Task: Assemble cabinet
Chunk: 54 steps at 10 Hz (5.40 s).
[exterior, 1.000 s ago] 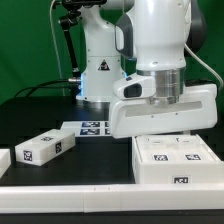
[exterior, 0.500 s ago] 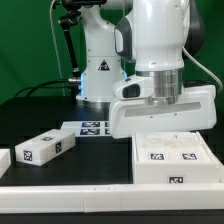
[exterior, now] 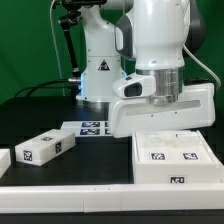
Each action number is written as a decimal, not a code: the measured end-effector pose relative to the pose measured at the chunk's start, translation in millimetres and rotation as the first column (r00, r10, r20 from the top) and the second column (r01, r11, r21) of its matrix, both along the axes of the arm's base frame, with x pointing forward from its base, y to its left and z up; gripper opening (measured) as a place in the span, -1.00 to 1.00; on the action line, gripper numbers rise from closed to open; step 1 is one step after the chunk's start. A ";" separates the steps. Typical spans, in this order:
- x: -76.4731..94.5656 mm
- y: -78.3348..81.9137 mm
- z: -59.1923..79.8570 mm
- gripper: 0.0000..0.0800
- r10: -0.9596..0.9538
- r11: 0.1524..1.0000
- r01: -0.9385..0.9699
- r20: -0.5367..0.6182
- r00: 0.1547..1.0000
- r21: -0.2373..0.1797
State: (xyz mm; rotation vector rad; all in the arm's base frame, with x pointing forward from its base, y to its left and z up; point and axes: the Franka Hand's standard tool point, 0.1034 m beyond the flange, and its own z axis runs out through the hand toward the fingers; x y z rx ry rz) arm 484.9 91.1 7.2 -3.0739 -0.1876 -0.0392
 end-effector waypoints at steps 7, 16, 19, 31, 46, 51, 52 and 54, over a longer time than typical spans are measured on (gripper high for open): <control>30.7 -24.1 78.8 -0.99 0.147 0.989 -0.148 -0.037 0.988 -0.023; 38.2 -35.1 95.3 -0.99 0.184 0.982 -0.187 -0.084 0.979 -0.023; 50.0 -37.4 112.0 -0.99 0.193 0.980 -0.196 -0.104 0.976 -0.023; 75.7 -31.9 136.1 -0.99 0.199 0.979 -0.202 -0.090 0.976 -0.023; 18.7 -134.4 105.0 0.99 0.147 0.985 -0.151 -0.050 0.988 -0.078; 17.9 -137.3 104.1 0.99 0.141 0.986 -0.145 -0.052 0.989 -0.078; 17.9 -136.4 104.0 0.99 0.062 0.995 -0.066 -0.050 0.997 -0.078; 12.9 -151.4 99.7 0.99 -0.130 0.990 0.126 -0.059 0.990 -0.059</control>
Offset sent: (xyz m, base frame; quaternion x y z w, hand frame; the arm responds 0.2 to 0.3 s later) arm 0.0243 -0.0005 0.0431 0.0421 -0.0181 -0.0227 0.9987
